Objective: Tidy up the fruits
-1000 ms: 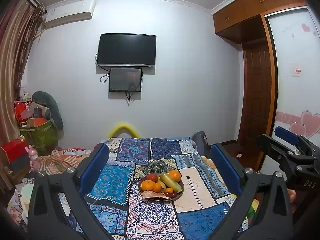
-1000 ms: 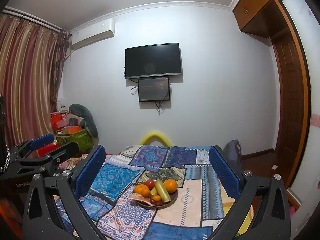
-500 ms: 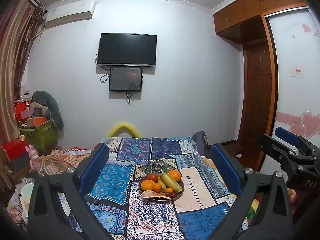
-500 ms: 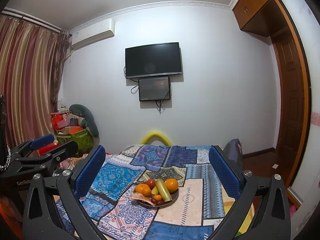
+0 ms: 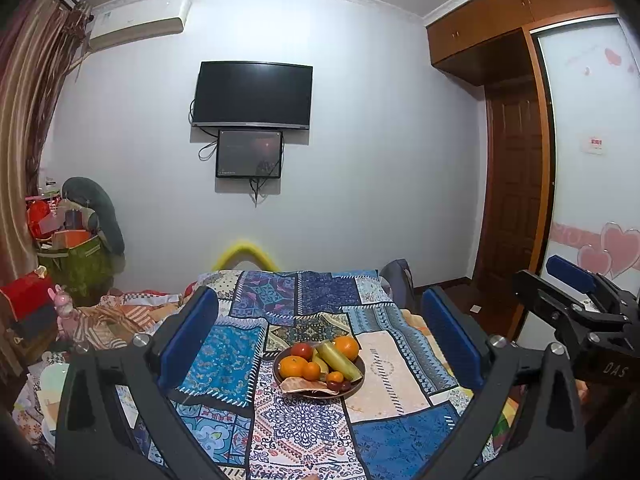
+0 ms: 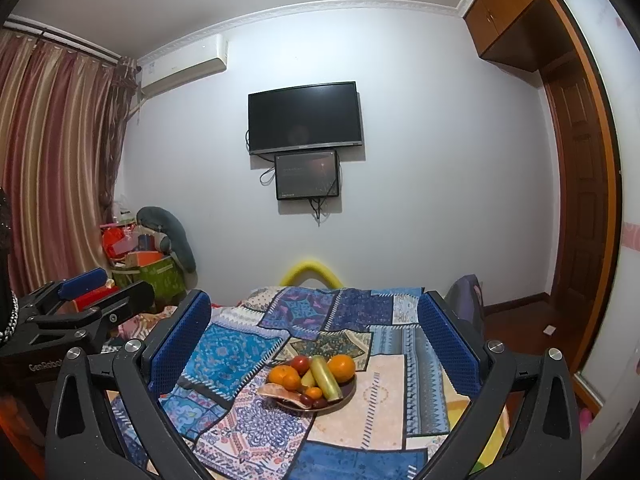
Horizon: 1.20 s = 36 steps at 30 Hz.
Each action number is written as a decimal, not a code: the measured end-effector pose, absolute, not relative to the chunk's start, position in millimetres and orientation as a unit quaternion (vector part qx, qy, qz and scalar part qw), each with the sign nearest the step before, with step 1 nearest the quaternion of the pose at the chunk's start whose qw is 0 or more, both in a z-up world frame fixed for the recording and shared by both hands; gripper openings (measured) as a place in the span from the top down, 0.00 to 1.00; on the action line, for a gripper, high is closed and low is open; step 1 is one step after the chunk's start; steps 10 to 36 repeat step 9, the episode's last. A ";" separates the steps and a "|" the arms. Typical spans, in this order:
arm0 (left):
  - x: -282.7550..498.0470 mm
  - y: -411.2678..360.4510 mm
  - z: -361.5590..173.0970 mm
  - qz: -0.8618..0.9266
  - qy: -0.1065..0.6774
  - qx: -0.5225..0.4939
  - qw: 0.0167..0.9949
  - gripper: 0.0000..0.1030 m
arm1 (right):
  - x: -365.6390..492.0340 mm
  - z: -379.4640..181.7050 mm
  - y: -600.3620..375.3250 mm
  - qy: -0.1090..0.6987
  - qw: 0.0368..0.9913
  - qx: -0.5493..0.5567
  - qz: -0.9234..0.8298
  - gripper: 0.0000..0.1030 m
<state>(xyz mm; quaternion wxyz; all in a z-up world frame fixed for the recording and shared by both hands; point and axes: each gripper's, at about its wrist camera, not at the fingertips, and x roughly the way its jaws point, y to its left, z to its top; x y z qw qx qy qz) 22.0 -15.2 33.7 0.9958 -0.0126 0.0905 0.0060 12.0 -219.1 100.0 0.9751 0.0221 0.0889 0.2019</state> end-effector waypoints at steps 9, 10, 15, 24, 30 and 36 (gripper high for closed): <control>27.3 -20.8 31.2 -0.001 0.099 -0.002 0.995 0.00 | 20.6 96.7 -217.5 0.100 0.974 0.021 0.202 0.00; 27.3 -20.8 31.2 -0.001 0.099 -0.002 0.995 0.00 | 20.6 96.7 -217.5 0.100 0.974 0.021 0.202 0.00; 27.3 -20.8 31.2 -0.001 0.099 -0.002 0.995 0.00 | 20.6 96.7 -217.5 0.100 0.974 0.021 0.202 0.00; 27.3 -20.8 31.2 -0.001 0.099 -0.002 0.995 0.00 | 20.6 96.7 -217.5 0.100 0.974 0.021 0.202 0.00; 27.3 -20.8 31.2 -0.001 0.099 -0.002 0.995 0.00 | 20.6 96.7 -217.5 0.100 0.974 0.021 0.202 0.00; 27.3 -20.8 31.2 -0.001 0.099 -0.002 0.995 0.00 | 20.6 96.7 -217.5 0.100 0.974 0.021 0.202 0.00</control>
